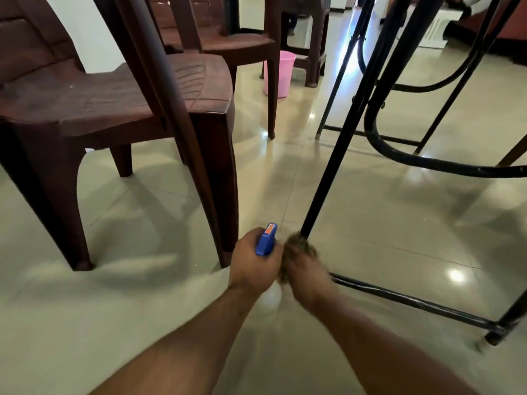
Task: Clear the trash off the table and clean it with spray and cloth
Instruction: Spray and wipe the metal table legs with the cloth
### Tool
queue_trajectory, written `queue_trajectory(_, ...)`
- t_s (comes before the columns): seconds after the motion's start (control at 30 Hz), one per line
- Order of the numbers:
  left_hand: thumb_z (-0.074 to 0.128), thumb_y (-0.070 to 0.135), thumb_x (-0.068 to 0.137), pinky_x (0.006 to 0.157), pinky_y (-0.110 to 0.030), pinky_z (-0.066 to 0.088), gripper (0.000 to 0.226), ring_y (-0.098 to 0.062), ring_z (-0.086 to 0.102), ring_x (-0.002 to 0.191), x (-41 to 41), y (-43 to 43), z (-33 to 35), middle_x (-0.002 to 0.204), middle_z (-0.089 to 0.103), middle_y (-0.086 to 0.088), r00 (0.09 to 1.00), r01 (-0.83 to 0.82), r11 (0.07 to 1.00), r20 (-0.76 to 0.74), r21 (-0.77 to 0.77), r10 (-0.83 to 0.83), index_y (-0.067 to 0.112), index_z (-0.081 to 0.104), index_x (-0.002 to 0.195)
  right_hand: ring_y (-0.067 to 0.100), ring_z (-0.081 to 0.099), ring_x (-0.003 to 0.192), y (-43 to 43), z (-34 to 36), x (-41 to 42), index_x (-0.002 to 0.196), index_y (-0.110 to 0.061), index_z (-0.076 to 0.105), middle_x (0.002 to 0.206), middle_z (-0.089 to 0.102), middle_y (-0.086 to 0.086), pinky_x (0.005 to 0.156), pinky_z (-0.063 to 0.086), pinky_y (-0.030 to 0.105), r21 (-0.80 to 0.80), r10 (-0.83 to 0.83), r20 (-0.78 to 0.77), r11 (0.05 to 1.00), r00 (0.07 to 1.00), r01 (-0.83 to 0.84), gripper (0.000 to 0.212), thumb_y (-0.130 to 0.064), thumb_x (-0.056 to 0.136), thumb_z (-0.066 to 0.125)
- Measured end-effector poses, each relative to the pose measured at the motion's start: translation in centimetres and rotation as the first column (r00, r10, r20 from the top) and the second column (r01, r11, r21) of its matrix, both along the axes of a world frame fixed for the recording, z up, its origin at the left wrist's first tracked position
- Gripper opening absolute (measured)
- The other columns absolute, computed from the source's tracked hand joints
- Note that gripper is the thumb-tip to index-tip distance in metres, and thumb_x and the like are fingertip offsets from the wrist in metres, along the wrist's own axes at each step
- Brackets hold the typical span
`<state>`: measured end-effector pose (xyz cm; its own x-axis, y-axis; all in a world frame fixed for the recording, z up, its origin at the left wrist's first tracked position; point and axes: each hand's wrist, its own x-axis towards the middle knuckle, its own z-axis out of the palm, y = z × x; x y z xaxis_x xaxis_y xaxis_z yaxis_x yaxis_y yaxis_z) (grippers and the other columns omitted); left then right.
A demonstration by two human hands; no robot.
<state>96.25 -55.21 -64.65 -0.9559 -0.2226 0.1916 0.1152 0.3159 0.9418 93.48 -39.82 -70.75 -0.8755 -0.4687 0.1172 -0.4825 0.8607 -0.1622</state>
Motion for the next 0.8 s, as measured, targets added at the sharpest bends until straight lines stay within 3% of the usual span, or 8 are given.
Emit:
queue_trajectory(0.1, 0.064, 0.024, 0.089, 0.054, -0.031, 0.043, 0.019, -0.013, 0.041, 0.053, 0.6, -0.6, -1.1, 0.057, 0.046, 0.008, 1.0, 0.02, 1.0, 0.013, -0.016, -0.02, 0.024, 0.052, 0.073, 0.025, 0.037, 0.143, -3.0, -4.6, 2.1, 0.131, -0.024, 0.059, 0.142, 0.054, 0.001, 0.121, 0.019, 0.044, 0.096, -0.071, 0.222, 0.994, 0.973, 0.05, 0.058, -0.024, 0.086, 0.023)
queue_trajectory(0.2, 0.065, 0.025, 0.09, 0.056, -0.03, 0.046, 0.016, -0.013, 0.045, 0.055, 1.0, -0.7, -1.9, 0.06, 0.047, 0.007, 0.998, 0.04, 0.999, 0.044, -0.038, -0.038, 0.025, 0.055, 0.077, 0.029, 0.056, 0.121, -3.7, -3.8, 2.4, 0.122, -0.022, 0.063, 0.125, 0.064, 0.005, 0.105, 0.041, 0.039, 0.131, -0.03, 0.377, 0.991, 0.926, -0.022, 0.032, -0.029, 0.093, 0.051)
queue_trajectory(0.27, 0.065, 0.023, 0.091, 0.057, -0.029, 0.046, 0.017, -0.012, 0.045, 0.055, 1.3, -0.1, -2.2, 0.061, 0.048, 0.005, 0.996, 0.067, 0.996, 0.055, -0.062, -0.063, 0.026, 0.055, 0.077, 0.028, 0.06, 0.11, -2.5, -2.2, 3.0, 0.119, -0.022, 0.06, 0.119, 0.065, 0.005, 0.091, 0.048, 0.037, 0.084, -0.004, 0.496, 0.996, 0.868, -0.043, 0.027, -0.029, 0.094, 0.056)
queue_trajectory(0.37, 0.062, 0.032, 0.086, 0.057, -0.042, 0.052, 0.013, -0.019, 0.05, 0.056, 1.1, 1.5, -2.7, 0.063, 0.053, 0.001, 0.993, 0.109, 0.989, 0.06, -0.102, -0.104, 0.022, 0.057, 0.079, 0.025, 0.064, 0.095, 1.4, 0.9, 4.1, 0.116, -0.02, 0.054, 0.11, 0.067, 0.003, 0.076, 0.05, 0.035, 0.012, -0.078, 0.608, 0.996, 0.79, 0.089, 0.023, -0.032, 0.097, 0.047)
queue_trajectory(0.47, 0.062, 0.036, 0.083, 0.06, -0.042, 0.054, 0.017, -0.02, 0.057, 0.06, 1.1, 4.7, -3.2, 0.066, 0.058, 0.001, 0.986, 0.16, 0.979, 0.073, -0.129, -0.152, 0.02, 0.061, 0.083, 0.02, 0.062, 0.092, 7.4, 4.7, 4.7, 0.118, -0.018, 0.054, 0.105, 0.064, 0.002, 0.075, 0.05, 0.031, 0.03, -0.21, 0.664, 0.967, 0.718, 0.255, 0.025, -0.033, 0.099, 0.048)
queue_trajectory(0.63, 0.063, 0.026, 0.083, 0.056, -0.031, 0.039, 0.019, -0.012, 0.039, 0.053, 2.2, 12.2, -2.7, 0.057, 0.044, 0.006, 0.954, 0.299, 0.939, 0.083, -0.172, -0.288, 0.017, 0.05, 0.071, 0.022, 0.072, 0.095, 20.0, 9.5, 8.4, 0.116, -0.017, 0.059, 0.108, 0.07, 0.009, 0.078, 0.062, 0.036, -0.022, -0.296, 0.884, 0.747, 0.363, 0.664, 0.03, -0.03, 0.092, 0.07)
queue_trajectory(0.73, 0.059, 0.028, 0.081, 0.054, -0.031, 0.033, 0.025, -0.012, 0.032, 0.052, 2.9, 16.5, -2.5, 0.054, 0.039, 0.008, 0.913, 0.404, 0.905, 0.12, -0.131, -0.39, 0.026, 0.041, 0.064, 0.03, 0.074, 0.091, 26.5, 10.4, 12.8, 0.115, -0.009, 0.064, 0.101, 0.075, 0.014, 0.083, 0.061, 0.045, -0.077, -0.268, 0.918, 0.602, 0.292, 0.795, 0.037, -0.023, 0.084, 0.079)
queue_trajectory(0.8, 0.058, 0.031, 0.08, 0.055, -0.032, 0.033, 0.023, -0.014, 0.033, 0.052, 3.4, 19.3, -2.7, 0.054, 0.039, 0.008, 0.888, 0.454, 0.881, 0.149, -0.13, -0.436, 0.027, 0.042, 0.064, 0.039, 0.074, 0.085, 29.1, 9.7, 15.9, 0.115, 0.002, 0.062, 0.096, 0.075, 0.023, 0.074, 0.062, 0.049, -0.203, -0.2, 0.935, 0.378, 0.294, 0.903, 0.03, -0.01, 0.089, 0.071)
